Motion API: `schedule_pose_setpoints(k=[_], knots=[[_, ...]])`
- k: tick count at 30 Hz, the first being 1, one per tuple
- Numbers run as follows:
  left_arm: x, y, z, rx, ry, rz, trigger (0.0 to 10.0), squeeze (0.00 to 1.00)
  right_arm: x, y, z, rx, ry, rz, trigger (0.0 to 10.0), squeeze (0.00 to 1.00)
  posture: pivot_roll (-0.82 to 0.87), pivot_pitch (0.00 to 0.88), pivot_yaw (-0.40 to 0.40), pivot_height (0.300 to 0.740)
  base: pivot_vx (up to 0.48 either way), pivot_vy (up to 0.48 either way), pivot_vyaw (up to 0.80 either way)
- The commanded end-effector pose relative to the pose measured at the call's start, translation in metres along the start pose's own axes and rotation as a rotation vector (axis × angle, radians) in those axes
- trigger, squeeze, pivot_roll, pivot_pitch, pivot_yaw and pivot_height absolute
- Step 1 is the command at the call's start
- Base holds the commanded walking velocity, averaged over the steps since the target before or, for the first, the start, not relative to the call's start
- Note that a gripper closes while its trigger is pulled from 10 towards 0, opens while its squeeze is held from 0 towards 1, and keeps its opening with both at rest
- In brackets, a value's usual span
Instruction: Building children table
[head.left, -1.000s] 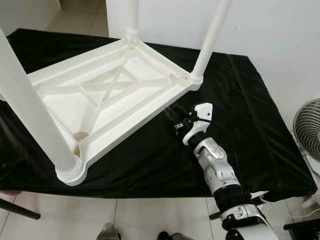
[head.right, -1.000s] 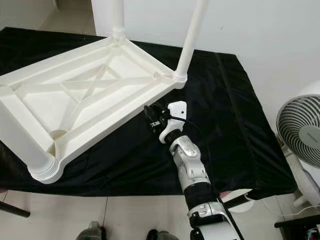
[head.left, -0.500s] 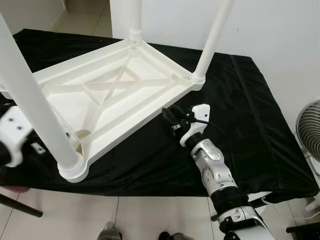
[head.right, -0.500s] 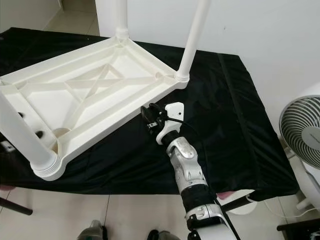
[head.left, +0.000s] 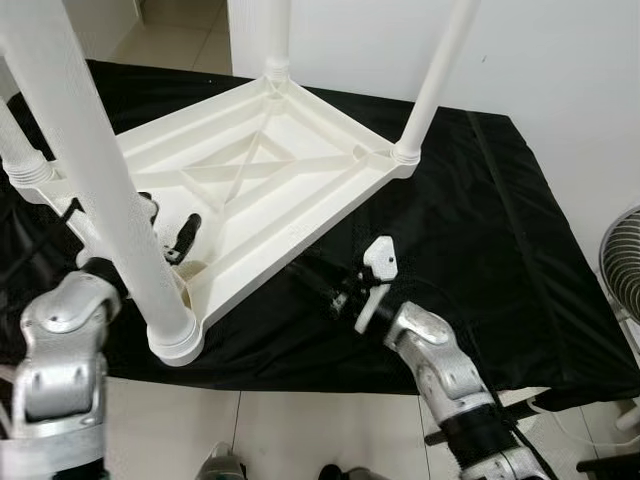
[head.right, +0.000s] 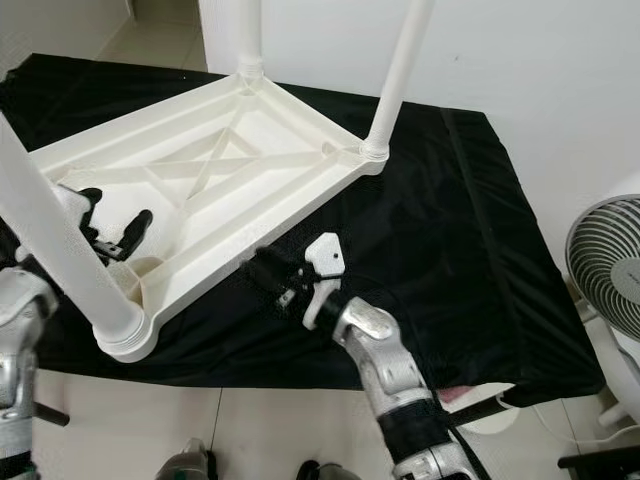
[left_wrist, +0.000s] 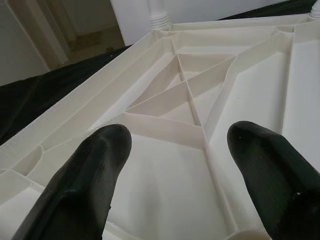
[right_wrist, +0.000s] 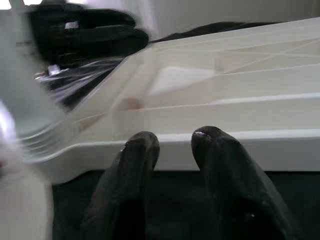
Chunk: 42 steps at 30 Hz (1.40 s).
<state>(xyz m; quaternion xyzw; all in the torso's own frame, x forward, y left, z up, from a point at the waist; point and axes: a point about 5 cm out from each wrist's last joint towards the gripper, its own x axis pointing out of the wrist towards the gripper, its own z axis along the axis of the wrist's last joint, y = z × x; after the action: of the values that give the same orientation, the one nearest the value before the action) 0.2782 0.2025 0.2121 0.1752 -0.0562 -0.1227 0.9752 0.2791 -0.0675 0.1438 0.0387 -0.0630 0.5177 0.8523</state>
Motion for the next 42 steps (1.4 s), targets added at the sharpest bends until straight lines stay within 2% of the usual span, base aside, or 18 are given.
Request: schedule_pose_setpoints(k=[1, 10, 12, 18, 21, 22, 24, 25, 30, 37, 38, 40, 41, 42], knots=[[0.004, -0.01, 0.007, 0.007, -0.017, -0.032, 10.0, 0.0, -0.001, 0.011, -0.003, 0.022, 0.03, 0.09, 10.0, 0.0, 0.3, 0.125, -0.062, 0.74, 0.0, 0.0, 0.0], [0.014, -0.033, 0.016, -0.037, -0.053, -0.035, 10.0, 0.0, 0.004, 0.028, -0.003, 0.033, 0.057, 0.239, 10.0, 0.0, 0.29, 0.118, -0.062, 0.74, 0.0, 0.0, 0.0], [0.014, -0.033, 0.016, -0.037, -0.053, -0.035, 10.0, 0.0, 0.004, 0.028, -0.003, 0.033, 0.057, 0.239, 10.0, 0.0, 0.29, 0.118, -0.062, 0.74, 0.0, 0.0, 0.0], [0.026, -0.05, 0.032, -0.071, -0.093, -0.037, 10.0, 0.0, 0.013, 0.044, 0.002, 0.058, 0.073, 0.423, 10.0, 0.0, 0.3, 0.122, -0.059, 0.74, 0.0, 0.0, 0.0], [0.027, -0.051, 0.033, -0.072, -0.094, -0.034, 10.0, 0.0, 0.014, 0.045, 0.003, 0.059, 0.077, 0.445, 10.0, 0.0, 0.3, 0.122, -0.059, 0.74, 0.0, 0.0, 0.0], [0.027, -0.05, 0.032, -0.062, -0.087, -0.03, 10.0, 0.0, 0.015, 0.046, 0.004, 0.069, 0.078, 0.469, 10.0, 0.7, 0.31, 0.13, -0.066, 0.74, 0.0, 0.0, 0.0], [0.026, -0.049, 0.03, -0.054, -0.08, -0.028, 10.0, 0.0, 0.015, 0.047, 0.006, 0.077, 0.079, 0.482, 10.0, 0.7, 0.31, 0.13, -0.066, 0.74, 0.0, 0.0, 0.0], [0.025, -0.045, 0.028, -0.035, -0.072, -0.027, 10.0, 0.0, 0.016, 0.046, 0.008, 0.077, 0.069, 0.485, 10.0, 1.0, 0.31, 0.134, -0.07, 0.74, 0.0, 0.0, 0.0], [0.021, -0.038, 0.025, 0.0, -0.061, -0.031, 10.0, 0.0, 0.018, 0.043, 0.014, 0.059, 0.051, 0.471, 10.0, 1.0, 0.32, 0.141, -0.081, 0.74, 0.0, 0.0, 0.0], [0.013, -0.036, 0.01, 0.103, -0.021, -0.126, 10.0, 0.0, 0.022, 0.035, 0.028, -0.02, 0.022, 0.429, 10.0, 1.0, 0.32, 0.158, -0.108, 0.74, 0.0, 0.0, 0.0], [0.012, -0.034, 0.005, 0.107, -0.005, -0.134, 10.0, 0.0, 0.024, 0.035, 0.029, -0.043, 0.021, 0.425, 10.0, 0.64, 0.31, 0.161, -0.108, 0.74, 0.0, 0.0, 0.0], [0.01, -0.033, 0.002, 0.108, 0.005, -0.137, 10.0, 0.0, 0.025, 0.035, 0.03, -0.058, 0.021, 0.424, 10.0, 0.64, 0.31, 0.161, -0.108, 0.74, 0.0, 0.0, 0.0], [0.01, -0.031, -0.001, 0.108, 0.017, -0.13, 10.0, 0.0, 0.026, 0.035, 0.03, -0.066, 0.021, 0.426, 10.0, 0.0, 0.31, 0.164, -0.109, 0.74, 0.0, 0.0, 0.0], [0.01, -0.031, -0.001, 0.108, 0.017, -0.13, 10.0, 0.0, 0.026, 0.035, 0.03, -0.066, 0.021, 0.426, 10.0, 0.0, 0.31, 0.164, -0.109, 0.74, 0.0, 0.0, 0.0]])
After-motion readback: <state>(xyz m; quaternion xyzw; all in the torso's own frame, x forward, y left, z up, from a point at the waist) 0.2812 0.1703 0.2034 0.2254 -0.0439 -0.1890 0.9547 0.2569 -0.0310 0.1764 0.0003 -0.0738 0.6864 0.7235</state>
